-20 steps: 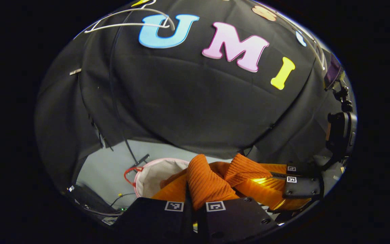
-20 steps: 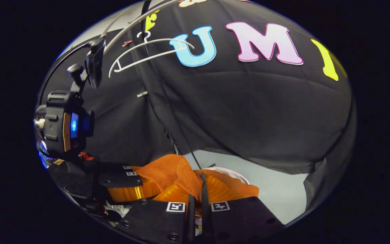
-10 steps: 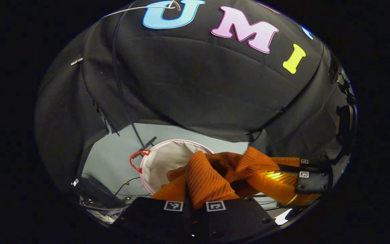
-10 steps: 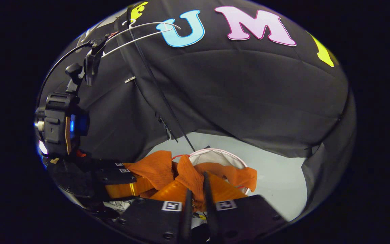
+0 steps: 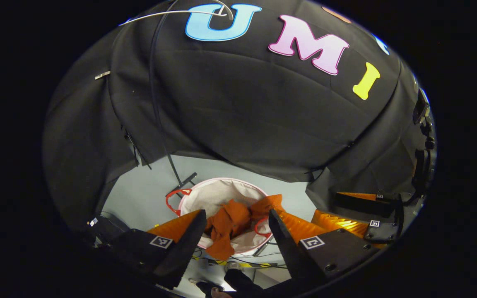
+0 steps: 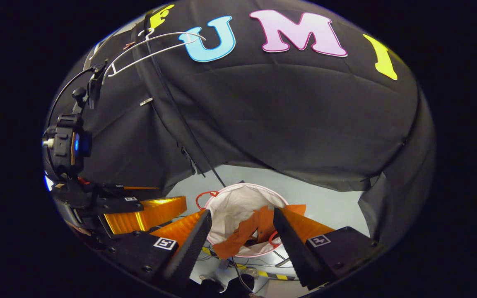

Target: Grasp the clothes on the hanger with both hands and then place them into the laundry hamper below.

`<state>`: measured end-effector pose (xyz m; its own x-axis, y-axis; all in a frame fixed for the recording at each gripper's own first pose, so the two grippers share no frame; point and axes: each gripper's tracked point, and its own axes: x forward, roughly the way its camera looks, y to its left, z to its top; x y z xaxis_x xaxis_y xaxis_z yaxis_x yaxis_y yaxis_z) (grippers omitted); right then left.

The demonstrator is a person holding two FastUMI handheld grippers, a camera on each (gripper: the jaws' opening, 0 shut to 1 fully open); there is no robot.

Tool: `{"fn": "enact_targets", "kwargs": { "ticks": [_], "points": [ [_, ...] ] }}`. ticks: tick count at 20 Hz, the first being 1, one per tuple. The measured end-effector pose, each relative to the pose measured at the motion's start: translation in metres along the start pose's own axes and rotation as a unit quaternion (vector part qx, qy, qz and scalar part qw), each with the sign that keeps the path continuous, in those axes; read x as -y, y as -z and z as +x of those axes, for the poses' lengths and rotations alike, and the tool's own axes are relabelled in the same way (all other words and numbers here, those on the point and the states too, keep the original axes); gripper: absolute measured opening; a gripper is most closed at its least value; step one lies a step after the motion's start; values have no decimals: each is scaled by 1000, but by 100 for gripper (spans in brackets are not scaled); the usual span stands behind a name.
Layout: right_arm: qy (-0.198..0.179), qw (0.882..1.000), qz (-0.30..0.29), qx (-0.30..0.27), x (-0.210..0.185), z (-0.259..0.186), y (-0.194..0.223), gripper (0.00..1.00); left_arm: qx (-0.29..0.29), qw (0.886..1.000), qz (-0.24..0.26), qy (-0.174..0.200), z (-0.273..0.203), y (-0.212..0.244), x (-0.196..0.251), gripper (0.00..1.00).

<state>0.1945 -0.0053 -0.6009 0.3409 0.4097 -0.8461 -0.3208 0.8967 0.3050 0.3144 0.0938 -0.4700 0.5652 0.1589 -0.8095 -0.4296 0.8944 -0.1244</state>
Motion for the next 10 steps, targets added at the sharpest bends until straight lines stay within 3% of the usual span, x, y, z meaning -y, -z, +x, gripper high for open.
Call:
{"fn": "enact_targets", "kwargs": {
  "ticks": [10],
  "points": [
    [-8, 1000, -6, 17, -9, -24, -5, 99, 23, 999, 28, 17, -27, 1, 13, 95]
  ]
}}
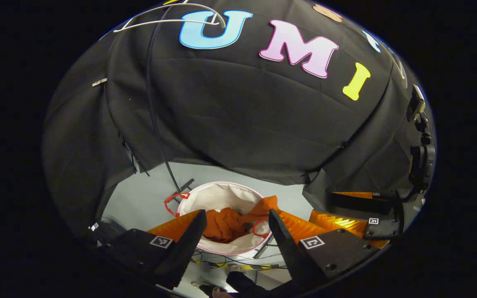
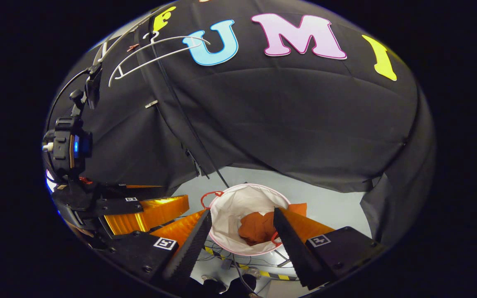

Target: Grasp the clothes on the hanger with both hands and then place them into the laundry hamper below.

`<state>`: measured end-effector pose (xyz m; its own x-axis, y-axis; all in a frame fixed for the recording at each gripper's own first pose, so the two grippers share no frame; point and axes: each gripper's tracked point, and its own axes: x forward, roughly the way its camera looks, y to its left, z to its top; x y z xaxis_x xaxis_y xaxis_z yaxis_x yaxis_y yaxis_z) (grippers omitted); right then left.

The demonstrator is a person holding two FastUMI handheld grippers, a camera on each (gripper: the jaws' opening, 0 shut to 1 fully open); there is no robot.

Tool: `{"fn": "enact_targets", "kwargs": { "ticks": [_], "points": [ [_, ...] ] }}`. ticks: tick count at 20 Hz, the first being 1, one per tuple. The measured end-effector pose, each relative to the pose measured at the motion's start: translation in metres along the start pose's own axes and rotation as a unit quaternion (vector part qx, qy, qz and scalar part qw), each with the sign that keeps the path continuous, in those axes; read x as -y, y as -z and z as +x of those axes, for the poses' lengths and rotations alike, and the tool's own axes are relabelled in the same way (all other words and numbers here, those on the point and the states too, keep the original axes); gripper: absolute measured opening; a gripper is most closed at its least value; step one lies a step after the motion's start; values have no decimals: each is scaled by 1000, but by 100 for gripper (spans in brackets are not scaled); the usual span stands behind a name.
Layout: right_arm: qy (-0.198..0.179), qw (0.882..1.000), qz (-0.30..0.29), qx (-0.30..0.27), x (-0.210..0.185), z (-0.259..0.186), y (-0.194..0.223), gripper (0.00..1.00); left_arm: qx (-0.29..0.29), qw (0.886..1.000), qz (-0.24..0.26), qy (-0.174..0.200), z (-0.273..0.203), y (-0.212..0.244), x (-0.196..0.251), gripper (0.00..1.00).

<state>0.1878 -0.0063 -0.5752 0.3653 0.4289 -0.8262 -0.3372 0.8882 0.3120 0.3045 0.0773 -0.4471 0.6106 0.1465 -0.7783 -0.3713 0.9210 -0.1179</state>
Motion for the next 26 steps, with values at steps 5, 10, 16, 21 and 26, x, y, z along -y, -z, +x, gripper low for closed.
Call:
{"fn": "enact_targets", "kwargs": {
  "ticks": [5, 10, 16, 21, 26],
  "points": [
    [5, 998, 12, 57, -7, -42, -31, 99, 44, 999, 4, 19, -39, -14, 7, 95],
    [9, 992, 8, 127, -39, -105, -64, 98, 114, 992, 28, 39, -109, -46, 8, 95],
    [29, 970, -2, 240, -102, -197, -104, 98, 203, 974, 63, 80, -218, -75, 5, 95],
    [41, 948, -10, 317, -164, -264, -108, 98, 271, 952, 93, 107, -311, -81, -7, 95],
    [71, 918, -19, 389, -204, -332, -107, 98, 321, 931, 115, 128, -393, -71, -16, 92]
  ]
}}
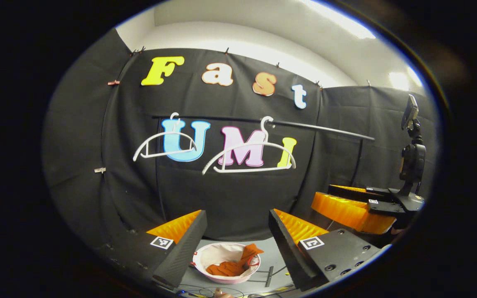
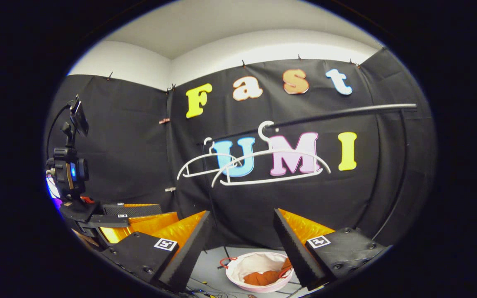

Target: Grasp the clothes on the hanger with both hands and then place them into the laundry hamper below.

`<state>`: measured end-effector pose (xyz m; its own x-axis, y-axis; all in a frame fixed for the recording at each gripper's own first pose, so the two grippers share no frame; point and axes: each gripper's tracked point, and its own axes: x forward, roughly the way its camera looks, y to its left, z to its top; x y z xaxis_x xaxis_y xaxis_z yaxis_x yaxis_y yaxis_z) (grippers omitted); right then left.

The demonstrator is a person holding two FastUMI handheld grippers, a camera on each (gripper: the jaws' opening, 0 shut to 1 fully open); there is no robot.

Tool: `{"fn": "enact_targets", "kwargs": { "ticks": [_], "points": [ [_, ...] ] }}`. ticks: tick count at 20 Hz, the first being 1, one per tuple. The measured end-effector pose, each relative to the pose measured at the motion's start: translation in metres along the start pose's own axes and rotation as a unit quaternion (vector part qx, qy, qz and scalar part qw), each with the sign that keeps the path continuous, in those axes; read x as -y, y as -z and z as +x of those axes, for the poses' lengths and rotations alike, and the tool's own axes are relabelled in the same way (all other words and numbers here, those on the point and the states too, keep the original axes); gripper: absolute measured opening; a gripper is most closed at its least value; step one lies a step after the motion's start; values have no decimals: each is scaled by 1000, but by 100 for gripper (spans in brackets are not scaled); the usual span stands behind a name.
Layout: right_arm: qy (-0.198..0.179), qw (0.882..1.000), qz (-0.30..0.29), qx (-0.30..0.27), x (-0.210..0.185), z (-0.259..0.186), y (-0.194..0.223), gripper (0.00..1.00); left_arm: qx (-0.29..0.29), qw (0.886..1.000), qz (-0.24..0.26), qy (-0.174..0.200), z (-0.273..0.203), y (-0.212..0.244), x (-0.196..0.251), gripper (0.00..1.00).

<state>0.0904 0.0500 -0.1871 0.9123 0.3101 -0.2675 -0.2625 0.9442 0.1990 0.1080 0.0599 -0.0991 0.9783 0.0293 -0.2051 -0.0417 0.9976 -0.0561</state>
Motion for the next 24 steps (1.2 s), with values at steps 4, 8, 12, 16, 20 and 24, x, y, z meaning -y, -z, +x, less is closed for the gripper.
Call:
{"fn": "enact_targets", "kwargs": {
  "ticks": [4, 8, 12, 16, 20, 24],
  "points": [
    [7, 999, 0, 48, -25, -44, -31, 98, 38, 999, 9, 7, -48, -27, 8, 92],
    [9, 996, -11, 84, -38, -82, -58, 100, 77, 996, 38, -2, -98, -58, 21, 95],
    [31, 991, -13, 132, -31, -126, -98, 97, 113, 992, 51, 12, -132, -82, 48, 92],
    [63, 983, -26, 169, -13, -154, -124, 97, 144, 988, 50, 16, -151, -106, 68, 95],
    [66, 982, -36, 173, 0, -159, -138, 100, 161, 985, 61, 5, -149, -121, 87, 98],
    [66, 981, -45, 179, 20, -171, -156, 100, 169, 984, 56, 9, -140, -135, 119, 95]
  ]
}}
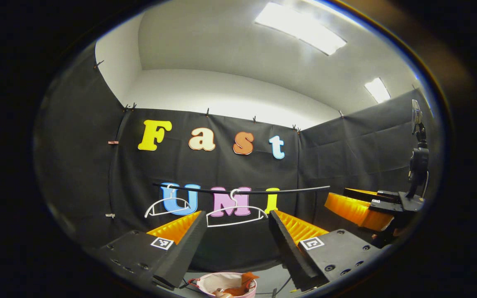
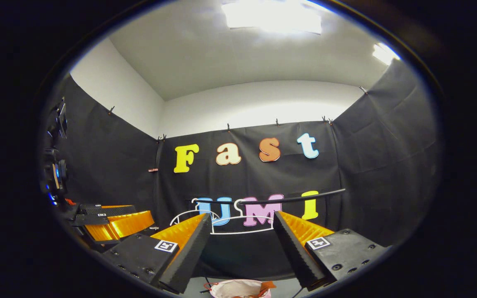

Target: Grasp the clothes on the hanger with both hands and then place them into the laundry hamper below.

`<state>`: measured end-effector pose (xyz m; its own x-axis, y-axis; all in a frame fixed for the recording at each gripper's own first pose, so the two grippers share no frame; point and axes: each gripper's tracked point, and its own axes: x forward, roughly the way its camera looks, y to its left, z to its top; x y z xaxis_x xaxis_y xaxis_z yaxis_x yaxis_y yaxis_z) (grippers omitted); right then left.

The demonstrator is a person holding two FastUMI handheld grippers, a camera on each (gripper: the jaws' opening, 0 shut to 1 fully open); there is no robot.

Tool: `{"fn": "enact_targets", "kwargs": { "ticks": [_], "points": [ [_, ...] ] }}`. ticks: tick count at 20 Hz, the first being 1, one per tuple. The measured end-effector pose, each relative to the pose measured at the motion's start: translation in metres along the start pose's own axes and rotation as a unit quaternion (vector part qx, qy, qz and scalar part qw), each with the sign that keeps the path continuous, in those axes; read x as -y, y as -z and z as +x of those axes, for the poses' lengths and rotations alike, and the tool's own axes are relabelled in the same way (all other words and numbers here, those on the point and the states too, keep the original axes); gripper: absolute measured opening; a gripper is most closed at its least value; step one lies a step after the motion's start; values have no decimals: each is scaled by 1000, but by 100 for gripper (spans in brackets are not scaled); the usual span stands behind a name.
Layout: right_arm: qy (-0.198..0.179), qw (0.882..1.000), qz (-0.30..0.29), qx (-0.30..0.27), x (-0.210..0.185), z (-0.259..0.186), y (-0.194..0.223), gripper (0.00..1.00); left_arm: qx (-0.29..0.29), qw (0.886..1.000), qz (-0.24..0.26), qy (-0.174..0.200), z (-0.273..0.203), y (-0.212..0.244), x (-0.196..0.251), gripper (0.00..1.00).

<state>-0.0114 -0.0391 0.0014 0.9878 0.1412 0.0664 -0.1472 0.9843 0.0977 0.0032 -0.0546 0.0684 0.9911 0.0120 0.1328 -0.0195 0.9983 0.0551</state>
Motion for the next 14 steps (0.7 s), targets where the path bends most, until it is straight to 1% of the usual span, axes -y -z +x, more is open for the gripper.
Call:
{"fn": "enact_targets", "kwargs": {
  "ticks": [2, 3, 4, 5, 6, 11, 12, 13, 14],
  "points": [
    [1, 1000, -4, 14, 9, -3, -11, 97, 6, 1000, 0, 1, 1, -3, 11, 95],
    [-1, 1000, -5, 21, 13, -4, -16, 100, 9, 1000, -1, 5, 2, -5, 18, 95],
    [0, 1000, -8, 25, 16, -3, -18, 96, 11, 1000, -3, 9, 2, -7, 25, 92],
    [2, 1000, -11, 25, 21, -5, -19, 96, 11, 1000, -5, 13, 4, -7, 29, 92],
    [2, 1000, -11, 23, 23, -6, -17, 97, 10, 1000, -7, 13, 6, -8, 34, 95],
    [-4, 1000, 6, 3, 32, -13, -3, 97, -5, 1000, -12, 18, 15, 3, 51, 95],
    [-1, 1000, 6, -2, 36, -12, 0, 100, -6, 1000, -10, 20, 15, 5, 54, 98],
    [1, 1000, 5, -4, 38, -13, 1, 97, -6, 1000, -9, 22, 15, 6, 55, 95],
    [-1, 1000, 2, -4, 38, -13, 0, 97, -7, 1000, -8, 24, 16, 6, 57, 94]
  ]
}}
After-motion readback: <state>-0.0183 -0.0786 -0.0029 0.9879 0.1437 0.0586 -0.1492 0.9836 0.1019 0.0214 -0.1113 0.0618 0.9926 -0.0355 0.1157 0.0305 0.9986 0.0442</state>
